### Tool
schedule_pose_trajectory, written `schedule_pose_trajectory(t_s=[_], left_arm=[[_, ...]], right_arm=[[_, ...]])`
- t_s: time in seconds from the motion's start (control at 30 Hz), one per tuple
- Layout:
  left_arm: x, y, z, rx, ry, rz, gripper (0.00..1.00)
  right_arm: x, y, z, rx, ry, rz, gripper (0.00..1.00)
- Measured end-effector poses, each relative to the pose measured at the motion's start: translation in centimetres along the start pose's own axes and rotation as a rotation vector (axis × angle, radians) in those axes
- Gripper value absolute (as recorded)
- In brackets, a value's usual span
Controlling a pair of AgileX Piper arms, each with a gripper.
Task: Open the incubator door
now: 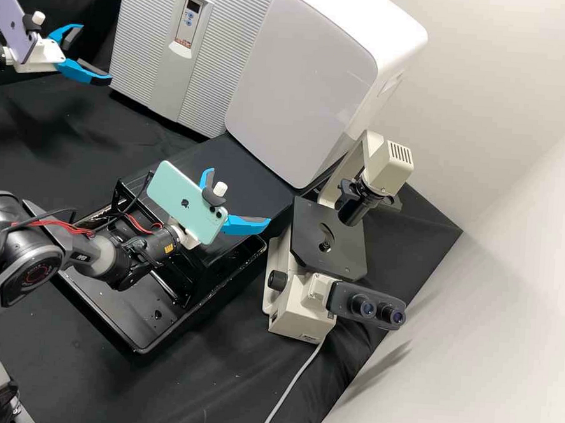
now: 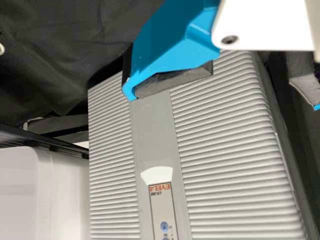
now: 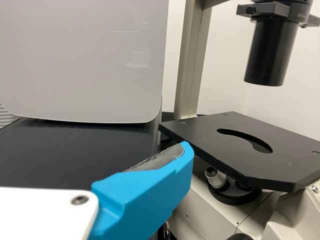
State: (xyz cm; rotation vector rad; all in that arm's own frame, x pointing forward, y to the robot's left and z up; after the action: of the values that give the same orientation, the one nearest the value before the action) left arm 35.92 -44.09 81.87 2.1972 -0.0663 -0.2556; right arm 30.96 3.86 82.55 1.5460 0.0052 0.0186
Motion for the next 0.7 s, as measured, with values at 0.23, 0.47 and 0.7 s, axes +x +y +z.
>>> schedule_pose_trajectory(t_s=[0.23,0.47,0.7], left_arm=[[1.8,0.1,-2.3,0.003,0.042,0.019,1.0],[1.8,0.6,-3.4,0.002,0.077,0.037,1.0],[1.7,0.5,-3.5,0.003,0.081,0.034,1.0]], right_arm=[[0.0,0.0,0.0,0.0,0.0,0.0,1.0],[0.0,0.0,0.0,0.0,0.0,0.0,1.0],[0.0,0.0,0.0,0.0,0.0,0.0,1.0]])
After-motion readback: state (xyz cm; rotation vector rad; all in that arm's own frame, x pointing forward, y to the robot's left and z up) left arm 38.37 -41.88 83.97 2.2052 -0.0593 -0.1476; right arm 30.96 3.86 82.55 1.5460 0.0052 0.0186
